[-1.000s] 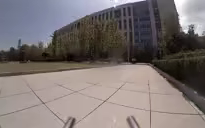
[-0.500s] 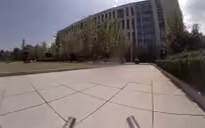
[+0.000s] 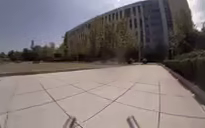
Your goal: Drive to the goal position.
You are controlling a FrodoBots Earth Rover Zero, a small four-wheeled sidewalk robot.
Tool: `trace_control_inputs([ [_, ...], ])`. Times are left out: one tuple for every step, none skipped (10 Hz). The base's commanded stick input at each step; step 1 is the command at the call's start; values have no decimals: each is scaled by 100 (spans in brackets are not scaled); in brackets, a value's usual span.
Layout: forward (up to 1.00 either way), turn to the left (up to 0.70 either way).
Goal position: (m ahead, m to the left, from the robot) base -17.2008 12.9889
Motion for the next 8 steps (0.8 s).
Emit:
trace_control_inputs([
  [0, 45],
  [0, 45],
  [0, 45],
  [0, 45],
  [22, 39],
  [63, 29],
  [70, 27],
  [70, 27],
])
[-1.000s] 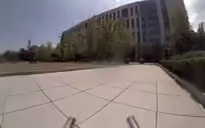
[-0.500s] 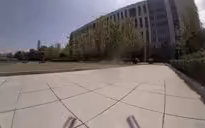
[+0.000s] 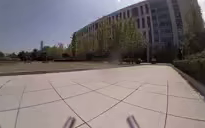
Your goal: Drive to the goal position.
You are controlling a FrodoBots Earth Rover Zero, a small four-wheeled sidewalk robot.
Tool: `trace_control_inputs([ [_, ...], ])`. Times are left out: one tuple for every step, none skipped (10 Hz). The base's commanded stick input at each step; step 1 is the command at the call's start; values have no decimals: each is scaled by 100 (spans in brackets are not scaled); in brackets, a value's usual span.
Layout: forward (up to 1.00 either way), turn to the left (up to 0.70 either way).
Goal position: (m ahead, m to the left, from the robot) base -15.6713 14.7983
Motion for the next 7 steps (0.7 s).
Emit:
trace_control_inputs([
  [70, 27],
  [70, 27],
  [70, 27],
  [70, 27],
  [70, 27],
  [70, 27],
  [70, 27],
])
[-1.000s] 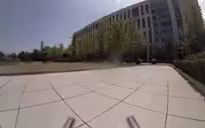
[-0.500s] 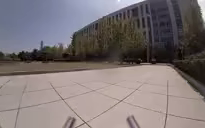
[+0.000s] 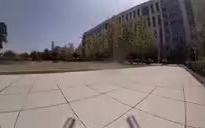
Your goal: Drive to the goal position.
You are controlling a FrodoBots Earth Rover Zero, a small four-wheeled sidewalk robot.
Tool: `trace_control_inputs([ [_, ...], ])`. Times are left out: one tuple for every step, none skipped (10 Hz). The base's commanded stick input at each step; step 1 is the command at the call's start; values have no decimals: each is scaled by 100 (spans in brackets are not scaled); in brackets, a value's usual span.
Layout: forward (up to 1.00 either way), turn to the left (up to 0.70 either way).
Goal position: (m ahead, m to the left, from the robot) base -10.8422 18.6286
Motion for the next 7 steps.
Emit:
trace_control_inputs([
  [70, 27],
  [70, 27],
  [70, 27],
  [70, 27],
  [70, 27],
  [70, 27],
  [70, 27],
])
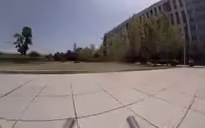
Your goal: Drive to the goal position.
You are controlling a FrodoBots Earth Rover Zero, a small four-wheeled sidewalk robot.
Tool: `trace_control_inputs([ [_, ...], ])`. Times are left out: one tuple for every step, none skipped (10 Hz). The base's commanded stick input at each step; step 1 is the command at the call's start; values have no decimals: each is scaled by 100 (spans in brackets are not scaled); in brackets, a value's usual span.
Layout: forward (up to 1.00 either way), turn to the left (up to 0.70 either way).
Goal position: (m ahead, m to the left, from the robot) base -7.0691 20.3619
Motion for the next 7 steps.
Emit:
trace_control_inputs([
  [0, 45],
  [0, 45],
  [0, 45],
  [0, 45],
  [0, 45],
  [0, 45],
  [0, 45],
])
